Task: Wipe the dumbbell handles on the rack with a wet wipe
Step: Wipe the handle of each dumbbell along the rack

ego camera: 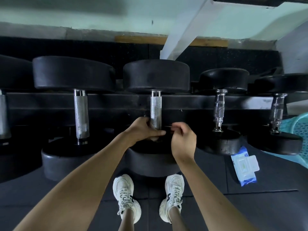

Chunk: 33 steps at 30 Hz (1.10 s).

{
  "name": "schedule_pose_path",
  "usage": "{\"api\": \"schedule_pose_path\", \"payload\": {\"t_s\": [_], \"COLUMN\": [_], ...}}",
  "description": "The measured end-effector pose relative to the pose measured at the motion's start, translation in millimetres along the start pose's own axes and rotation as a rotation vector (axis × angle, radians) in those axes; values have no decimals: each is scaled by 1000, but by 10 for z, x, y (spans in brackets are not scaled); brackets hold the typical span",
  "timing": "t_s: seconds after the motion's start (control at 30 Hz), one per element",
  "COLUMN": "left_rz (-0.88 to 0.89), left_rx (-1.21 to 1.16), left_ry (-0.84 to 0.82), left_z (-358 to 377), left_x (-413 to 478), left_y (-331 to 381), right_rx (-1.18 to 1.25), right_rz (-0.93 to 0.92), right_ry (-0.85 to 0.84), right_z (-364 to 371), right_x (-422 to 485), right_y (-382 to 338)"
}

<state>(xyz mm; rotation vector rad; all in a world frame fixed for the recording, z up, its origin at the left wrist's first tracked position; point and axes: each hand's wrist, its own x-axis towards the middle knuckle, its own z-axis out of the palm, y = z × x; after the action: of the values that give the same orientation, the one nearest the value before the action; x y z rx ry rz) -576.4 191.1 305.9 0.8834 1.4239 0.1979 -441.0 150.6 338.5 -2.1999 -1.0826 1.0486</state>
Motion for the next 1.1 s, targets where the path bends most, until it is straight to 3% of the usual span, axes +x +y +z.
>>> {"api": "schedule_pose_path", "payload": {"t_s": [0.3,0.57,0.67,0.77,0.93,1.03,1.1], "left_rz": [41,83,149,179,188,76,23], "left_rx": [293,487,358,69,-268,-479,-540], "left_ry": [103,227,326,333,-46,-116,-174], "left_z": [75,-5,-124,-134,-32,103,212], "left_x": [-26,-204,-340,-500,-859,-1015,-1073], "left_y": [-20,25,25,84,407,564,629], "right_rx": [565,682,703,691,508,341,344], "right_rz": [305,436,429,378,110,-13,-17], "right_ry": [365,346,272,198,-72,-240,-261], "right_z": [-4,-79,-158,-283,-441,-523,-576], "right_x": [19,-17,-84,-184,-500,-647,-707], "right_y": [76,39,3,-108,-380,-489,-512]}}
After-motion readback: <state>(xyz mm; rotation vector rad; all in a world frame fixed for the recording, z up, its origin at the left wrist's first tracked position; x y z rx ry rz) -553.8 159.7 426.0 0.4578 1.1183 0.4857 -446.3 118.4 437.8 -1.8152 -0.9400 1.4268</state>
